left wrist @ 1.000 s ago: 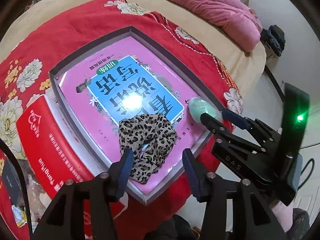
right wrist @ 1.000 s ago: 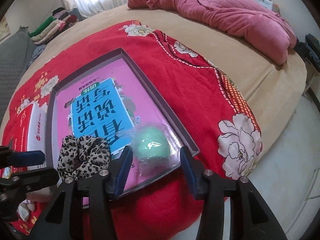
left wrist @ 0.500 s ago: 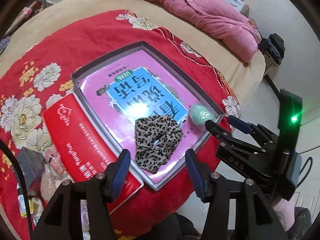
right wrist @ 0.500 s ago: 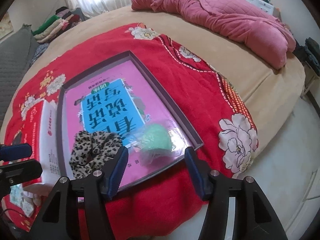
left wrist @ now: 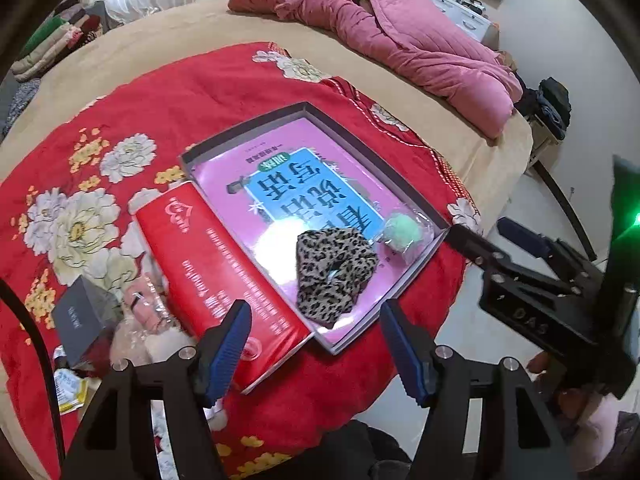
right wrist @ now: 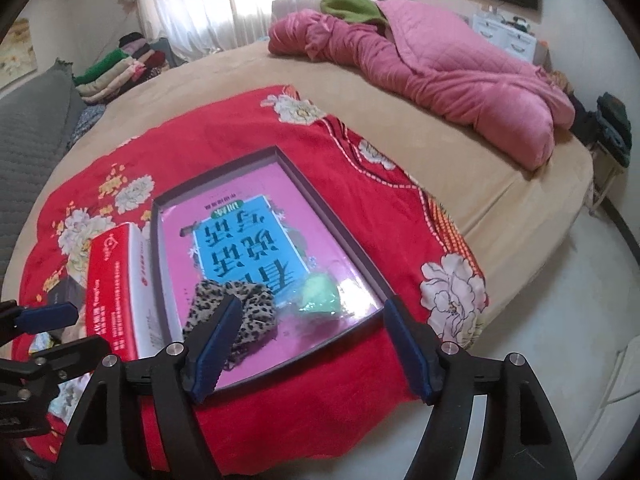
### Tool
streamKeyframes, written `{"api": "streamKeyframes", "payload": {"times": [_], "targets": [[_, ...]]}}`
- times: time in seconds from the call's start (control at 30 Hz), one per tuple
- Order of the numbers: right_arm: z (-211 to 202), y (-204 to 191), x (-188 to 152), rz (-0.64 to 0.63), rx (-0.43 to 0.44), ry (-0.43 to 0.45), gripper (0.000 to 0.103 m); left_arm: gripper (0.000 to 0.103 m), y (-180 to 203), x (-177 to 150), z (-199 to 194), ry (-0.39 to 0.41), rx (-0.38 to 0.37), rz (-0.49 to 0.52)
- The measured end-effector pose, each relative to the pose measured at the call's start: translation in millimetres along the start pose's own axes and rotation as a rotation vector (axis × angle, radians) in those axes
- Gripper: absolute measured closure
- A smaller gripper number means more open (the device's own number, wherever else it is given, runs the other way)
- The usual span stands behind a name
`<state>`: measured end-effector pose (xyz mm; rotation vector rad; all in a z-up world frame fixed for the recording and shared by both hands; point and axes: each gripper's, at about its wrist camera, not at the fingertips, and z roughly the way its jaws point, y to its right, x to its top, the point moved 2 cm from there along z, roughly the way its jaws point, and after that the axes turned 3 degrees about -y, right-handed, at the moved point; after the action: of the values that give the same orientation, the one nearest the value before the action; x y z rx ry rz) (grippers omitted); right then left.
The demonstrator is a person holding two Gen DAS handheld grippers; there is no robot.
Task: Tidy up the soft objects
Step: 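Move both tools back over the remaining pile of items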
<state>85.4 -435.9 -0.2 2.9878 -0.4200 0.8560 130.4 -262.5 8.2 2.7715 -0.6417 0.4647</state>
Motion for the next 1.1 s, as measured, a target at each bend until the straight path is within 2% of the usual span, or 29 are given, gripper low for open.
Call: {"api": "streamKeyframes", "payload": {"times": [0.53, 1.1], "targets": [[-60, -39, 6, -0.063, 0.005, 0.107, 0.028, 0.035, -39, -33, -40, 0.063, 0.041, -0.076], [-96, -75, 10, -0.099, 0.053, 0.159, 0.028, 0.035, -100, -68, -86, 0.124, 0.069, -0.189]]}}
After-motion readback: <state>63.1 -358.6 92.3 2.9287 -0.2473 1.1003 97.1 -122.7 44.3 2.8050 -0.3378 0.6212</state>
